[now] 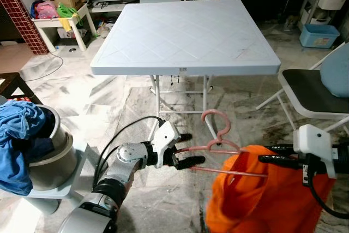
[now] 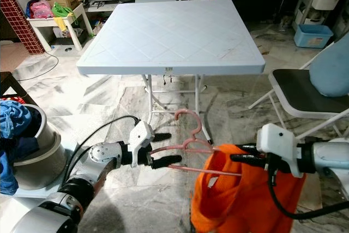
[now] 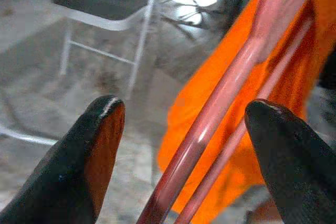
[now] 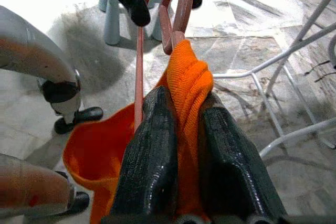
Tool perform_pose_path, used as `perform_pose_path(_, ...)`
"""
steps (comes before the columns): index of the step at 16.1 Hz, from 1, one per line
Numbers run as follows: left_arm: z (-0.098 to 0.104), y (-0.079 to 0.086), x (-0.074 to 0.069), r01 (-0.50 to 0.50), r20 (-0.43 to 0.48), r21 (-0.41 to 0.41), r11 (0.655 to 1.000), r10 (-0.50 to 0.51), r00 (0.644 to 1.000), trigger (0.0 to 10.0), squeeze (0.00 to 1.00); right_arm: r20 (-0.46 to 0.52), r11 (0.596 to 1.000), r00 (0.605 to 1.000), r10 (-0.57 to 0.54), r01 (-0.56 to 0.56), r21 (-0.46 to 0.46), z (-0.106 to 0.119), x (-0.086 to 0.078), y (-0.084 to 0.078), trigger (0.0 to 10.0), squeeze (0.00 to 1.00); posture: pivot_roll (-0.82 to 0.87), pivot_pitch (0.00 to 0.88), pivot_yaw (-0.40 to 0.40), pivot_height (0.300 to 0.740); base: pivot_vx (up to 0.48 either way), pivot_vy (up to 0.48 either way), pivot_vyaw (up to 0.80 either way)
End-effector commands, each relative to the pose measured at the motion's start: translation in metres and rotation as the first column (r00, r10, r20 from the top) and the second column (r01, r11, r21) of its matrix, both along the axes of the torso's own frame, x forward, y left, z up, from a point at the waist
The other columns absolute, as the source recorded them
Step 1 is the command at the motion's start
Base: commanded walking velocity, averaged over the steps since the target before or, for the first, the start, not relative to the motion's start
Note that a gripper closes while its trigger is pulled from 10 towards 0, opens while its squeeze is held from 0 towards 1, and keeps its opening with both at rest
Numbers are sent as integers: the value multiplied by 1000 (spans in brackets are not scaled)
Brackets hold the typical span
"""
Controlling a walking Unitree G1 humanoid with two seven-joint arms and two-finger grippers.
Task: Hang hanger
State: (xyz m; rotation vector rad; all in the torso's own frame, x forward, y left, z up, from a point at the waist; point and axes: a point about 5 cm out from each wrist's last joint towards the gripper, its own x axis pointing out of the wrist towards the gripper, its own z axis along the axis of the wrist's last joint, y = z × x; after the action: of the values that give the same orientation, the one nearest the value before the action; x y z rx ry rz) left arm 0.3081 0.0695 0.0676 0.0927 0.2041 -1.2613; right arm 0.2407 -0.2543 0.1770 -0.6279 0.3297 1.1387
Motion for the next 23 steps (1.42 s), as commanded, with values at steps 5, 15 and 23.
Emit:
perform_pose_path(5, 4, 1, -1, 63, -13, -23, 998, -63, 998, 0, 0, -16, 999, 999, 43, -43, 5, 12, -6, 1, 10000, 0, -180, 50, 80, 740, 0, 0, 0)
perform_pose_path(15, -2, 19, -12, 187, -139, -10, 982, -187, 973, 0, 0, -93, 999, 994, 49, -47, 19, 11, -9, -9, 10000, 0, -172, 60, 74, 740, 0, 0, 0)
perform_pose_path(23, -8, 12, -22, 245, -188, -15, 969, -244, 952, 0, 0, -94, 997, 994, 63, -59, 45, 14, -10, -4, 10000, 0, -180, 65, 78, 740, 0, 0, 0)
